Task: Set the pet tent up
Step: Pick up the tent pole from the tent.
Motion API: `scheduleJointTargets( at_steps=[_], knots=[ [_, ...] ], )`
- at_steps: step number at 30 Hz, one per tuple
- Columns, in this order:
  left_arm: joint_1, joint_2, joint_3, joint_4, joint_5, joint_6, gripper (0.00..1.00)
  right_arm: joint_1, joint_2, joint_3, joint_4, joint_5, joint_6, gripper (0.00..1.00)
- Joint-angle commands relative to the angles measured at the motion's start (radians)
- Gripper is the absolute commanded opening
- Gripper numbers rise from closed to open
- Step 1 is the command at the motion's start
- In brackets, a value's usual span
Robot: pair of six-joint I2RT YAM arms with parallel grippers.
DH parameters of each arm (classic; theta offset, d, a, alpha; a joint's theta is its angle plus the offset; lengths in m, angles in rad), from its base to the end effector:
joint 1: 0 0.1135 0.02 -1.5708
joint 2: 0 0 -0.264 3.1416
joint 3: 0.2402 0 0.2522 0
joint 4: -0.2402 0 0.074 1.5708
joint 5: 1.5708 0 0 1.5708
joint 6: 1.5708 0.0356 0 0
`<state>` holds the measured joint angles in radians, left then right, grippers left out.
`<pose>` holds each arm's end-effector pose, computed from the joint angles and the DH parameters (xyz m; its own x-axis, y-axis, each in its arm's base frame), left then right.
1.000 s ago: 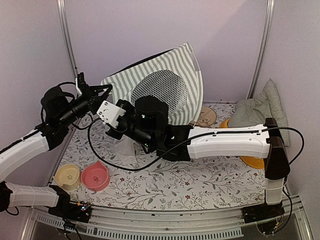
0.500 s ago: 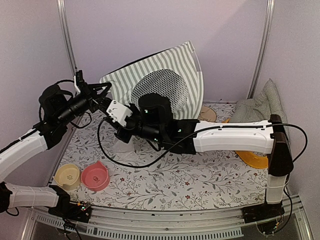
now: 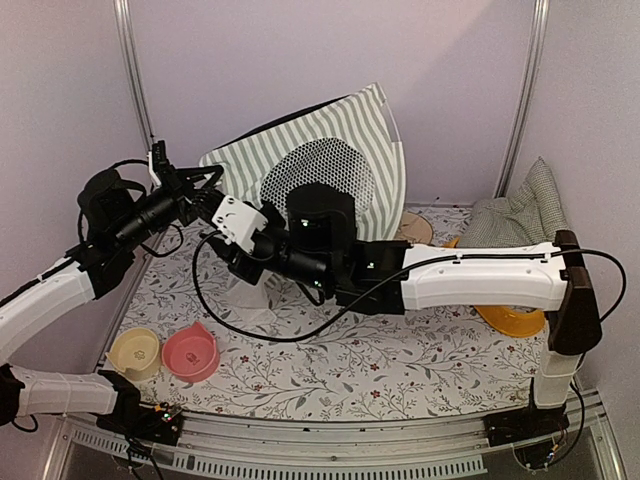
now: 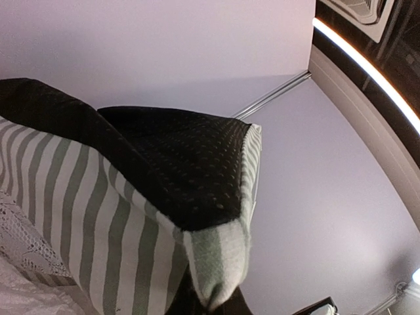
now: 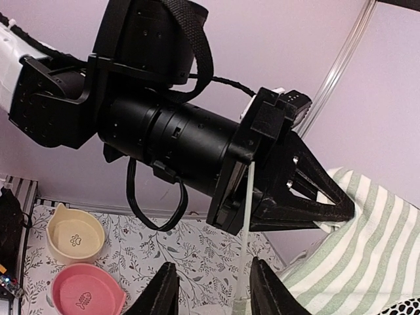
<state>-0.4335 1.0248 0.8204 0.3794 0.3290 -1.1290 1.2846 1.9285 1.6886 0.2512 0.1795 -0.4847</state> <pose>0.2139 -0.1117 0.3669 -0.5528 -0.6868 -0.4719 0.4363 0.2440 -0.8661 0.1398 0.4526 0.3621 0.4191 -0.1996 -0.8857 -0.7891 0.4024 -0.4641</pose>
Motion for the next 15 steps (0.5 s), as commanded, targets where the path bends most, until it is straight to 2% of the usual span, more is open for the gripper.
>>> scheduleJointTargets(
  at_steps=[1,4,8,12,15],
  knots=[
    [-0.003,-0.020,0.035,0.032,0.006,0.012,0.00,0.006,-0.007,0.028,0.036,0.079,-0.020,0.39],
    [-0.004,-0.022,0.036,0.031,0.005,0.013,0.00,-0.004,0.031,0.091,0.010,0.060,-0.016,0.39],
    [-0.004,-0.023,0.037,0.031,0.006,0.013,0.00,-0.019,0.098,0.207,-0.075,0.049,-0.011,0.34],
    [-0.004,-0.022,0.037,0.031,0.006,0.013,0.00,-0.032,0.126,0.257,-0.121,0.001,0.011,0.28],
    [-0.004,-0.024,0.038,0.030,0.008,0.014,0.00,-0.033,0.128,0.267,-0.163,-0.033,0.017,0.27]
  ],
)
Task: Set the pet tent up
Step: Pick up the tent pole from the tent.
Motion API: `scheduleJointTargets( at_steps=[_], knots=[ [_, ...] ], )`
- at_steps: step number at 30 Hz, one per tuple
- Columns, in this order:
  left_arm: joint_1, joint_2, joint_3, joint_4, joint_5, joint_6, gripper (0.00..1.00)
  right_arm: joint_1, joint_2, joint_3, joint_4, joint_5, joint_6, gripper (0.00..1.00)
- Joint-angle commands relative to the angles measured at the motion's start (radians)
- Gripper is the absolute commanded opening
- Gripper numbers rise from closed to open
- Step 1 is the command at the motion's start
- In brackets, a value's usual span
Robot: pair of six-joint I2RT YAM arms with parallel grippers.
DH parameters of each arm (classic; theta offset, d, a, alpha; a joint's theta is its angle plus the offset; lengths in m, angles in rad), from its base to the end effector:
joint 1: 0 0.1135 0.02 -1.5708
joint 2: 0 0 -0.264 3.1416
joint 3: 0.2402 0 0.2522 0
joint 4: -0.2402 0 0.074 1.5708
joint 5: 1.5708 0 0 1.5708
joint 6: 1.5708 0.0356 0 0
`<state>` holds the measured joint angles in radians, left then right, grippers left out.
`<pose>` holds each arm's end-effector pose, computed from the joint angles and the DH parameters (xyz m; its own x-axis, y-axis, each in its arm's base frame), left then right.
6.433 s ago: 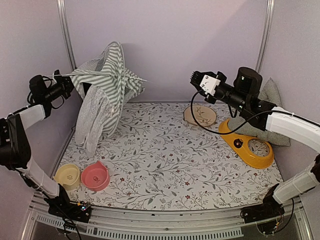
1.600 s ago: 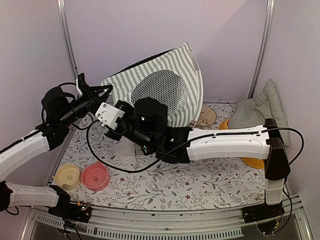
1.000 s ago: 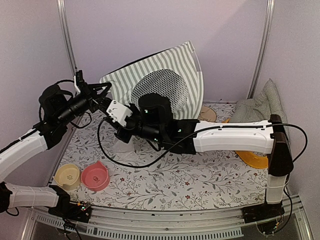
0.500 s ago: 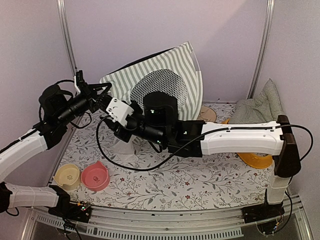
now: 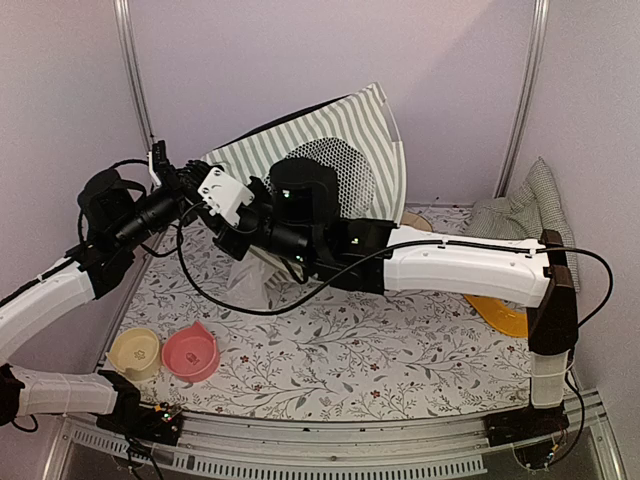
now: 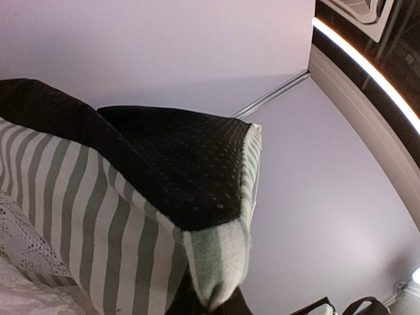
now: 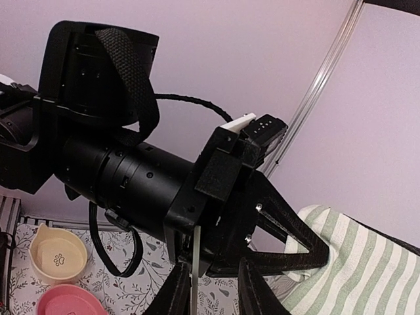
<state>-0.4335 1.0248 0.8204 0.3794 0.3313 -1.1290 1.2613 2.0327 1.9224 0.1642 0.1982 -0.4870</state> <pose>0.2138 -0.1117 0.3669 -0.5543 -0.6854 -0.4722 0.4370 0.2433 -0.8660 0.1579 0.4707 0.3884 0.4235 -0.1820 -0.8874 -0.7647 0.4534 -0.4579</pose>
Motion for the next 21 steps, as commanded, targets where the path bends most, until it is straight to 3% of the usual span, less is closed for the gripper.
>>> scheduleJointTargets(
  at_steps=[1,8,10,12,21],
  knots=[
    [-0.004,-0.023,0.039,0.028,0.006,0.014,0.00,-0.010,0.018,0.023,-0.078,-0.060,0.027,0.28],
    [-0.004,-0.022,0.040,0.032,0.006,0.016,0.00,-0.009,0.022,0.004,-0.087,-0.049,0.048,0.28],
    [-0.004,-0.022,0.040,0.031,0.007,0.016,0.00,-0.013,0.029,0.016,-0.089,-0.052,0.052,0.17],
    [-0.004,-0.025,0.040,0.026,0.008,0.018,0.00,-0.022,0.033,0.035,-0.100,-0.054,0.069,0.00],
    [-0.001,-0.036,0.061,0.001,0.011,0.049,0.00,-0.078,-0.025,-0.014,-0.186,-0.150,0.196,0.00]
  ],
)
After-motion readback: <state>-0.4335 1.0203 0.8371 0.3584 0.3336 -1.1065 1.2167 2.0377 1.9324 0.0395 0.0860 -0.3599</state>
